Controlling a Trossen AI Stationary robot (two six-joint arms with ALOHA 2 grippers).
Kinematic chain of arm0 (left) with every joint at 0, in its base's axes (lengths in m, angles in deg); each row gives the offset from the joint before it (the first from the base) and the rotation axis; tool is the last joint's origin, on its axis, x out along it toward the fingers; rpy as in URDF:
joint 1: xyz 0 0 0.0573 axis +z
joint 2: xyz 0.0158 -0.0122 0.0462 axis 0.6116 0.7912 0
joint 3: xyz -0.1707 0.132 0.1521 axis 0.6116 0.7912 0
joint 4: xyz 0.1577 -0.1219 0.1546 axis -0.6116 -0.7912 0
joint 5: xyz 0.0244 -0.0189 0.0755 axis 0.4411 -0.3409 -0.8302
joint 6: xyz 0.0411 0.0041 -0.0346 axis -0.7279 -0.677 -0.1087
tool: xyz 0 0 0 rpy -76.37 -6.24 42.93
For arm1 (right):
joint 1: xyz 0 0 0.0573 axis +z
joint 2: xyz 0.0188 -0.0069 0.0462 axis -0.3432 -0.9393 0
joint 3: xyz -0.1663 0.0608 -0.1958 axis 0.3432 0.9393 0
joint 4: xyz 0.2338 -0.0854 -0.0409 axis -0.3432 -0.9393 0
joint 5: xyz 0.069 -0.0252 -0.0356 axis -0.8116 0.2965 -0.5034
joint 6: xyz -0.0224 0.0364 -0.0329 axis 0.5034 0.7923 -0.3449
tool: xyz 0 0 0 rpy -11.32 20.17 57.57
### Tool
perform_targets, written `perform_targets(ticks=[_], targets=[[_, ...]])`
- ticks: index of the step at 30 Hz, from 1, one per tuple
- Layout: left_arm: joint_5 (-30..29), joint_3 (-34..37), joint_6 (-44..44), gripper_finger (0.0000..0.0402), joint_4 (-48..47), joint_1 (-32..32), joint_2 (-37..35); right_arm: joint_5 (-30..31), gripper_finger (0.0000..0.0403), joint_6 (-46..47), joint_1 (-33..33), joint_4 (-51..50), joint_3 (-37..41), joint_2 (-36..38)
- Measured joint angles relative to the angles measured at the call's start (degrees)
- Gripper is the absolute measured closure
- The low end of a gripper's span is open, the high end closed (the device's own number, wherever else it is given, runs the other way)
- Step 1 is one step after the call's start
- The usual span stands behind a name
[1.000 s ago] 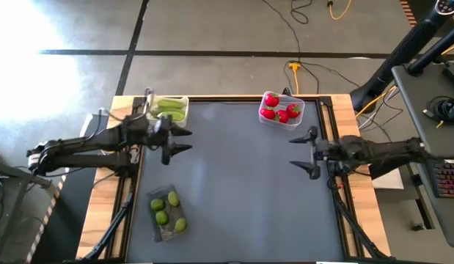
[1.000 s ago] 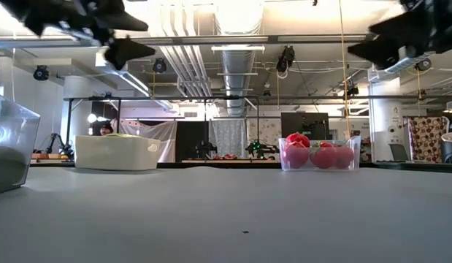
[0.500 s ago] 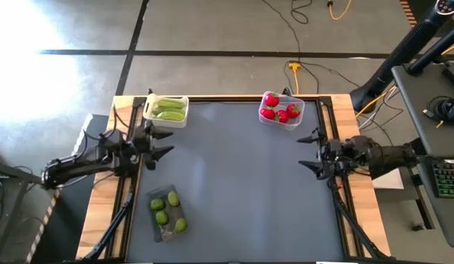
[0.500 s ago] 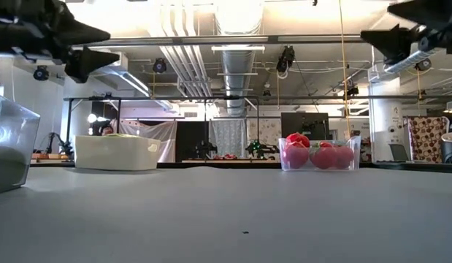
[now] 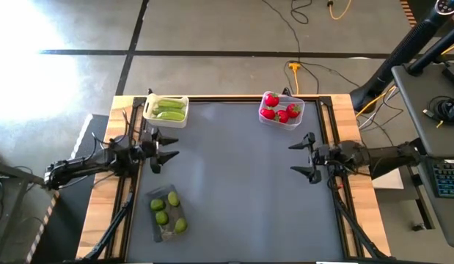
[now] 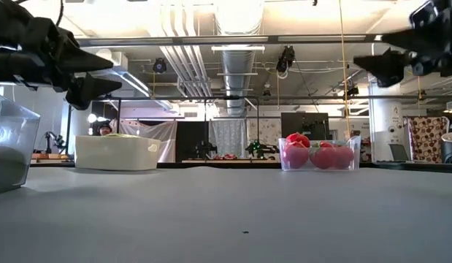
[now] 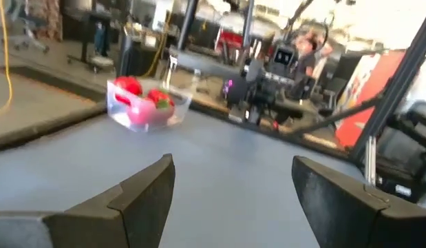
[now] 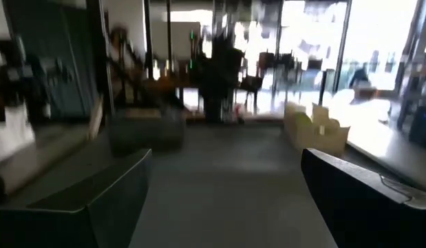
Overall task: Sort produce into baskets
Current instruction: Return to Home Position
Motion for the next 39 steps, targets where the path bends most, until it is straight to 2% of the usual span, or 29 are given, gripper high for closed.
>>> perform_targets(ticks=[5, 13, 16, 22, 29, 39], targets=[[0.9, 0.0, -0.8, 0.0126, 0.1, -0.2, 1.9, -0.2, 0.0039, 1.3, 0.0, -7.6, 0.0, -1.7], [1.2, 0.0, -6.8, 0.0126, 0.2, -1.9, 1.0, -0.4, 0.0039, 18.2, 0.1, -7.2, 0.0, -5.3], [1.6, 0.0, -8.3, 0.0126, 0.3, -3.6, 0.7, -0.4, 0.0039, 21.9, 0.1, -7.2, 0.0, -6.0], [-2.0, 0.0, -12.3, 0.0126, -0.3, -7.7, -0.1, -0.4, 0.0039, 23.3, 0.1, -7.2, 0.0, -5.8], [-1.5, 0.0, -14.5, 0.0126, -0.3, -7.7, 0.1, 1.6, 0.0039, 23.3, 0.0, -6.8, 0.0, -5.8], [-2.5, -0.6, -12.7, 0.0126, -1.0, -7.7, 4.2, 1.6, 0.0039, 23.3, 0.0, -6.8, 0.0, -5.9]])
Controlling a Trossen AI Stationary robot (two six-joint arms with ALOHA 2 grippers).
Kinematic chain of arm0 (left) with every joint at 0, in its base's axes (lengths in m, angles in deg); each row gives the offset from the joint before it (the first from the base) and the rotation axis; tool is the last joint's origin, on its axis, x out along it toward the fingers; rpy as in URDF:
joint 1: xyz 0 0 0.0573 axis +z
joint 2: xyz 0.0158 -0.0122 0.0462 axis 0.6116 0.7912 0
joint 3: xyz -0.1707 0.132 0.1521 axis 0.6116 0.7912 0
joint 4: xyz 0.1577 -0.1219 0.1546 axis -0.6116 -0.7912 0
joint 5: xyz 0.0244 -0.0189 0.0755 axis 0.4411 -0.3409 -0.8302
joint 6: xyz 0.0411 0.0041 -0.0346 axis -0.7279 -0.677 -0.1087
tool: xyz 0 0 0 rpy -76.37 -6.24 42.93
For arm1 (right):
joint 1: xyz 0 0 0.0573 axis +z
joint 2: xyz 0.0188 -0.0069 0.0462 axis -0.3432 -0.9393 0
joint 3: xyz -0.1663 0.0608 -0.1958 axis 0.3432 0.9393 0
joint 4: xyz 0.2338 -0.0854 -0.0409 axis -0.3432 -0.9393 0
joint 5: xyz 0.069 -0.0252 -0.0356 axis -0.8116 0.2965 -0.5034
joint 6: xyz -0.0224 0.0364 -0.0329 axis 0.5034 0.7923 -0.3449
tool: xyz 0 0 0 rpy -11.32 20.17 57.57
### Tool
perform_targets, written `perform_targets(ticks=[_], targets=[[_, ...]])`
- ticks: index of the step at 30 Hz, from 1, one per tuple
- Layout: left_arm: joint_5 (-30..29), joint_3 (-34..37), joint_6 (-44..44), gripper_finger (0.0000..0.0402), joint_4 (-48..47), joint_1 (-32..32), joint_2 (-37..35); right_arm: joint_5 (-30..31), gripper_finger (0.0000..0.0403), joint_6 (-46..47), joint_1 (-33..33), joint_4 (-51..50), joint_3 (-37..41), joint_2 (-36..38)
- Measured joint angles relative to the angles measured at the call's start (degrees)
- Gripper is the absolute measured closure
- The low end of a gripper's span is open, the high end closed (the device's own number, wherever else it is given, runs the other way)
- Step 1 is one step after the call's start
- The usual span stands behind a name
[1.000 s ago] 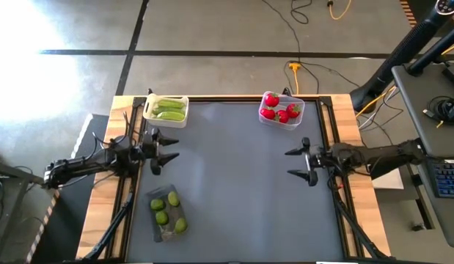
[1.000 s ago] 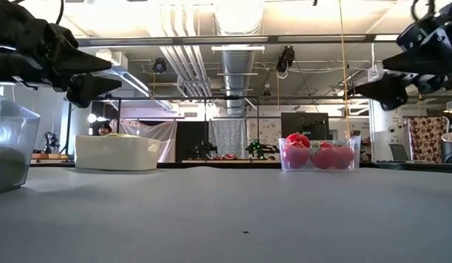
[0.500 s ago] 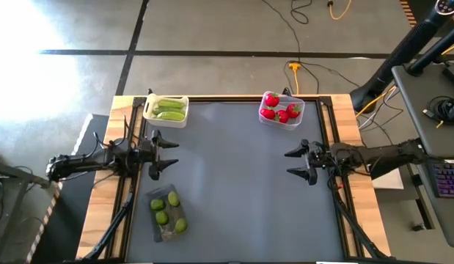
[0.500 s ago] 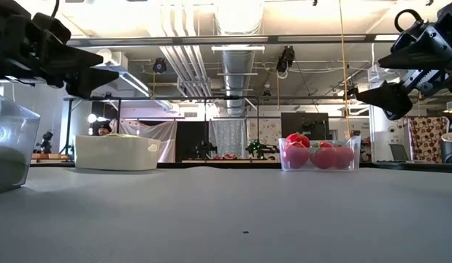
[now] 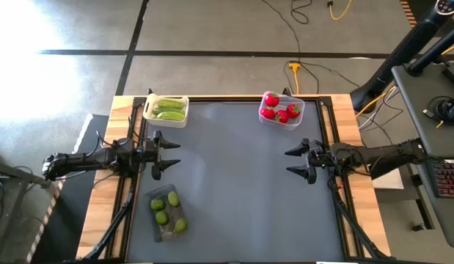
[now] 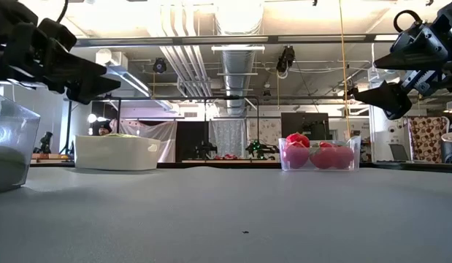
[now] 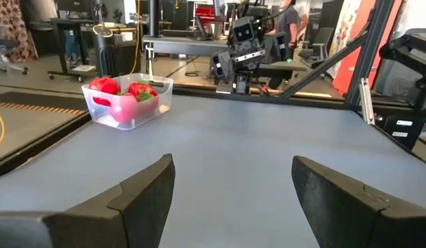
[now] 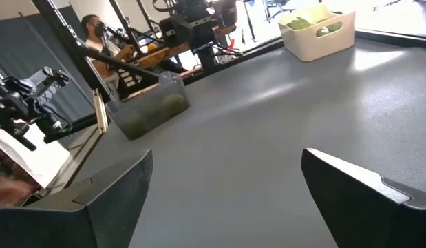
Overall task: Sort produce into baskets
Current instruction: Return to Home Position
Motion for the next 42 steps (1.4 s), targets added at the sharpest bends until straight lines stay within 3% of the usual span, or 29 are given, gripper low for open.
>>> perform_targets(ticks=[26, 35, 42], targets=[[0.0, -0.8, 0.0, 0.0126, 0.4, 0.0, 4.0, 0.0, 0.0039, 0.0, 0.0, 0.0, 0.0, 0.0], [0.0, -0.9, 0.1, 0.0126, 0.4, 0.0, 4.7, -0.3, 0.0039, -0.1, -1.7, -0.3, 0.1, 10.1], [0.0, -0.9, 0.1, 0.0126, 0.4, 0.0, 5.2, -0.1, 0.0039, 0.0, -1.7, 0.2, 0.1, 9.6]])
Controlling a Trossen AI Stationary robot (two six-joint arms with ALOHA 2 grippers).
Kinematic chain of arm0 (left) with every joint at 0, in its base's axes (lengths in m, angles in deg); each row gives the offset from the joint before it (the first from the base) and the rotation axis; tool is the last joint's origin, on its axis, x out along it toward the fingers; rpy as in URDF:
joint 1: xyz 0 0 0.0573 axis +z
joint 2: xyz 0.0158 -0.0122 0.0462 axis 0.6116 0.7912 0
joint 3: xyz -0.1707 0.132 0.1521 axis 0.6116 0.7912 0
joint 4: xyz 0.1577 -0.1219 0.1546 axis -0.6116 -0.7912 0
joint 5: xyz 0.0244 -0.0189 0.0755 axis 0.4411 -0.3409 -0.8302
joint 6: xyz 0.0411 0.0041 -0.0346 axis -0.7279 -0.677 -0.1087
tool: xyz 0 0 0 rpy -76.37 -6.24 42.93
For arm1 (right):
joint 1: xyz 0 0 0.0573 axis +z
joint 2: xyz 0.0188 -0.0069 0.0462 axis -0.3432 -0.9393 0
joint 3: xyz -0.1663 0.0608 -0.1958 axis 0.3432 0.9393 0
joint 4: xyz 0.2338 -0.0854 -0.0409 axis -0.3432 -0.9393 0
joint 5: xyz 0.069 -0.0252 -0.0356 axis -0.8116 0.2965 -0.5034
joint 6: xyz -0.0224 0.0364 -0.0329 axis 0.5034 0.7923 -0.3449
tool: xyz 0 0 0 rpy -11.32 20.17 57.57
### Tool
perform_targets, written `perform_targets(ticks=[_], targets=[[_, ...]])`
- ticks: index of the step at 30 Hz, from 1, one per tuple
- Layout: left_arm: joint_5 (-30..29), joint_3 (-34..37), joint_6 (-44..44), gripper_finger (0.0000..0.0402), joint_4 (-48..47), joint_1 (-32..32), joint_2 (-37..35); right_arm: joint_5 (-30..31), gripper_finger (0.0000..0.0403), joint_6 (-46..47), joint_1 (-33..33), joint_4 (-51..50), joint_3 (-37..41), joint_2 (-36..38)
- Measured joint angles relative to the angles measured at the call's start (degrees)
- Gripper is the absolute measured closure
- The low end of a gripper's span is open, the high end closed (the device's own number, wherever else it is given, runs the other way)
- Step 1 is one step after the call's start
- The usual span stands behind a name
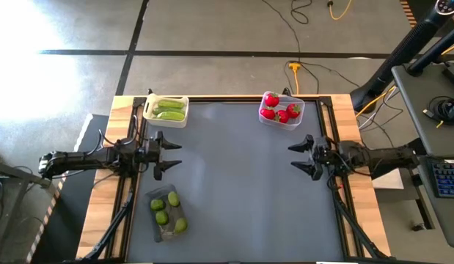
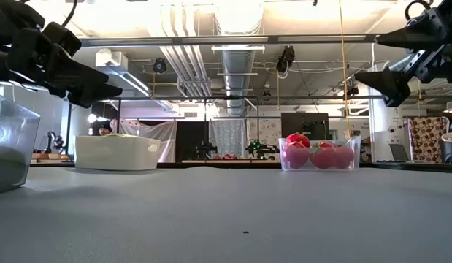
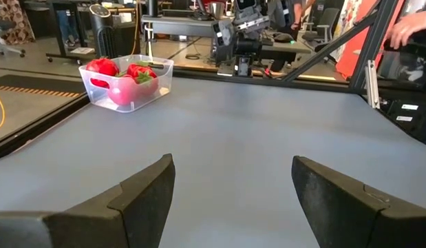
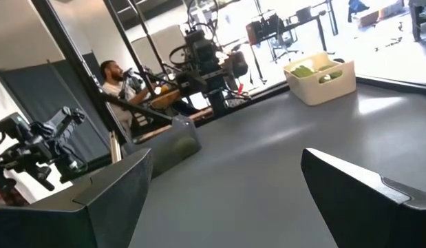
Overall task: Sort produce into baskets
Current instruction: Return to Home Position
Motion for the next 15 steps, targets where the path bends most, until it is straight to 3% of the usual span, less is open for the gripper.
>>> perform_targets(ticks=[15], targets=[[0.0, 0.0, 0.0, 0.0126, 0.0, 0.0, 0.0, 0.0, 0.0039, 0.0, 0.0, 0.0, 0.1, 1.0]])
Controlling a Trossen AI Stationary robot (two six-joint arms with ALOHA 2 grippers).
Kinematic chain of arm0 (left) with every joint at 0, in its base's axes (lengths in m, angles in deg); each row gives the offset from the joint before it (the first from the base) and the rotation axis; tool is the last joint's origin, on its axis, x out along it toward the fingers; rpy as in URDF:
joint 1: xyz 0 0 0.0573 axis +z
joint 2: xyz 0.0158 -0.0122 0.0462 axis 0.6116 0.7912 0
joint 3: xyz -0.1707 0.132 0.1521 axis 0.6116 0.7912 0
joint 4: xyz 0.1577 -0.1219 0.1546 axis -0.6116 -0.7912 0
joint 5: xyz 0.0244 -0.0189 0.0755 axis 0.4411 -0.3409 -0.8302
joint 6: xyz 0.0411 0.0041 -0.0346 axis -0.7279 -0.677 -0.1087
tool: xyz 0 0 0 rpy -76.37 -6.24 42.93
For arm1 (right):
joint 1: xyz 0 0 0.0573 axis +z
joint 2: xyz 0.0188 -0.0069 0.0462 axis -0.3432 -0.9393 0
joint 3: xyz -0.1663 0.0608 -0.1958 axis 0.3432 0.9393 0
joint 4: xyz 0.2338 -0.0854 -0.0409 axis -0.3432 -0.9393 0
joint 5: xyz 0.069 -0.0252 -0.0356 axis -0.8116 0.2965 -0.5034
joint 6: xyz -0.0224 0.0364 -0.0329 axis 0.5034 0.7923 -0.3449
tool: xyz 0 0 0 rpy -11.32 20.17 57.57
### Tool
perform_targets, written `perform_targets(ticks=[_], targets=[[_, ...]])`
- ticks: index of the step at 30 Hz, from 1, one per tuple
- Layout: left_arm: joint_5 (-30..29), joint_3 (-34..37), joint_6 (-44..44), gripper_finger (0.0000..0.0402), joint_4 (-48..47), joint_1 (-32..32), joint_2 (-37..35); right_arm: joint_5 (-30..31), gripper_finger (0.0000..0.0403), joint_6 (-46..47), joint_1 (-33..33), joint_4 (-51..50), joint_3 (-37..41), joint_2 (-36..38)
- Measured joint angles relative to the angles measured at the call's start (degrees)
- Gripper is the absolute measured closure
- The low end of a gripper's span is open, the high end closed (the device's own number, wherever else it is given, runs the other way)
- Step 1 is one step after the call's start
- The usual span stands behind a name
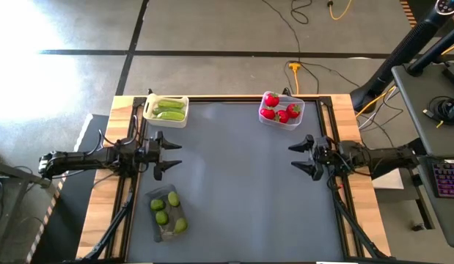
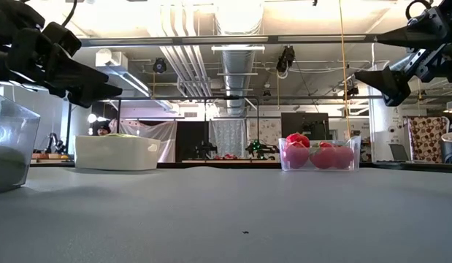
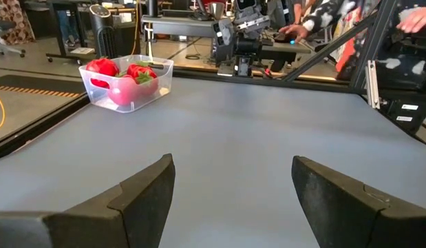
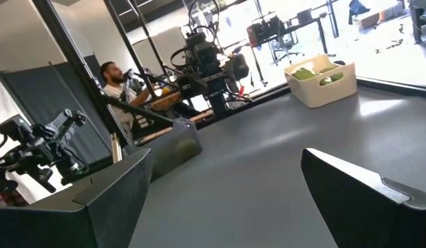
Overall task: Sort produce into baskets
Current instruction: Return to Home Position
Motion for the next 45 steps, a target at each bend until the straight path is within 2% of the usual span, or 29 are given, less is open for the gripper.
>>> perform_targets(ticks=[17, 45], targets=[[0.0, 0.0, 0.0, 0.0126, 0.0, 0.0, 0.0, 0.0, 0.0039, 0.0, 5.9, 0.0, 0.0, 0.0], [0.0, 0.0, 0.0, 0.0126, 0.0, 0.0, 0.0, 0.0, 0.0039, 0.0, 8.1, -0.7, 0.0, 0.0]])
